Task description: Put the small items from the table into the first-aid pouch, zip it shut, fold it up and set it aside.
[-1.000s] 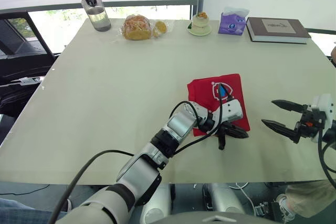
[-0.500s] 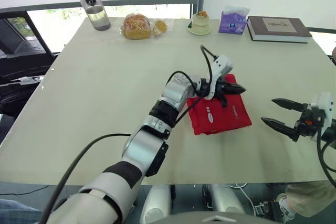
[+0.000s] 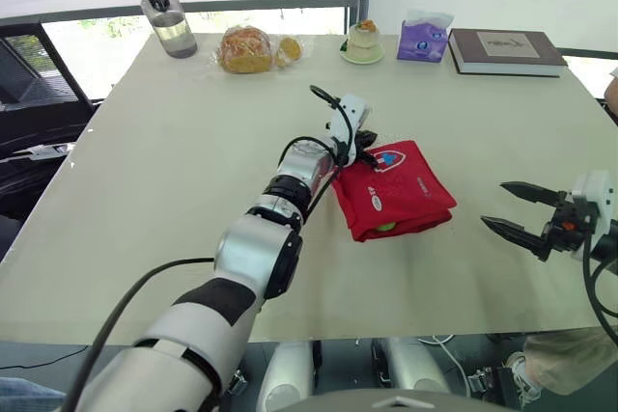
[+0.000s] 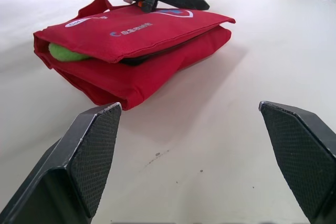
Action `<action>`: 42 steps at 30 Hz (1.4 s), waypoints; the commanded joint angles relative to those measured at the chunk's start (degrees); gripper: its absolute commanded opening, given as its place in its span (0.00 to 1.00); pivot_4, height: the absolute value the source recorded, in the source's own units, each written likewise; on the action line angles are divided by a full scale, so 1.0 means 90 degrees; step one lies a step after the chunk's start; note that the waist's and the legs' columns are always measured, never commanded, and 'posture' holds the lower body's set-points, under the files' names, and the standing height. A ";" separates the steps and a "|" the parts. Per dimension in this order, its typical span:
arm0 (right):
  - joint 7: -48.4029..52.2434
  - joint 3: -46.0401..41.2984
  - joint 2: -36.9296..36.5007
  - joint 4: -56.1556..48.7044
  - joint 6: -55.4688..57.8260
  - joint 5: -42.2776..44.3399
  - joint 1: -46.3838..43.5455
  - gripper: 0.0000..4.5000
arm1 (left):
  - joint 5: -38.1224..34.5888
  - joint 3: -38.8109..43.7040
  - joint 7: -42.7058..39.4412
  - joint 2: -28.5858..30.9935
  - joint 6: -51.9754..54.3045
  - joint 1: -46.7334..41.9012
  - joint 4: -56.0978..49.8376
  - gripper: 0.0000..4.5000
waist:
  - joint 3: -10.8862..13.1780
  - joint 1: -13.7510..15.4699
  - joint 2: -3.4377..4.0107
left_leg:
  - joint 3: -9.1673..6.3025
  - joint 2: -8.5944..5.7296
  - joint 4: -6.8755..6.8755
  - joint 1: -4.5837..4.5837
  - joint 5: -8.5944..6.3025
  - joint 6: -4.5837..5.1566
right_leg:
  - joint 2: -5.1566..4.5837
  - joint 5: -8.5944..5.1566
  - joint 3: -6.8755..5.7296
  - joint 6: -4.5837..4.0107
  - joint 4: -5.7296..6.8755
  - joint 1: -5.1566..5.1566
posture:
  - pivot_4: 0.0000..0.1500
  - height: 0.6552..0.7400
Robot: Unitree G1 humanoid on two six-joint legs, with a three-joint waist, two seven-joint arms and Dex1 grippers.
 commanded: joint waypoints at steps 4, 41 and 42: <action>0.0170 -0.0212 -0.0150 -0.0116 0.0273 0.0338 -0.0004 1.00 | -0.0061 0.0106 -0.1584 0.0660 -0.0898 0.0325 -0.0838 0.01 | 0.0001 -0.0032 0.0000 | 0.0000 0.0000 -0.0003 0.0001 0.0000 0.0000 | 0.0001 0.0000 0.0000 -0.0001 0.0003 -0.0004 | 1.00 1.00; -0.0128 0.2907 0.0992 0.2203 0.4879 -0.0395 -0.4178 0.33 | -0.4505 0.2414 -0.3104 0.4902 0.3681 0.5445 -1.0942 1.00 | 0.0016 -0.0061 -0.0009 | 0.0020 0.0068 -0.0001 -0.0002 0.0000 0.0000 | 0.0005 0.0016 0.0001 -0.0031 0.0008 -0.0025 | 1.00 1.00; -0.0199 0.2810 0.1023 0.2166 0.4970 -0.0345 -0.4156 0.20 | -0.4539 0.2407 -0.3037 0.4892 0.3685 0.5439 -1.0959 1.00 | 0.0015 -0.0061 -0.0009 | 0.0020 0.0068 -0.0001 -0.0001 0.0000 0.0000 | 0.0007 0.0016 0.0001 -0.0031 0.0008 -0.0025 | 1.00 1.00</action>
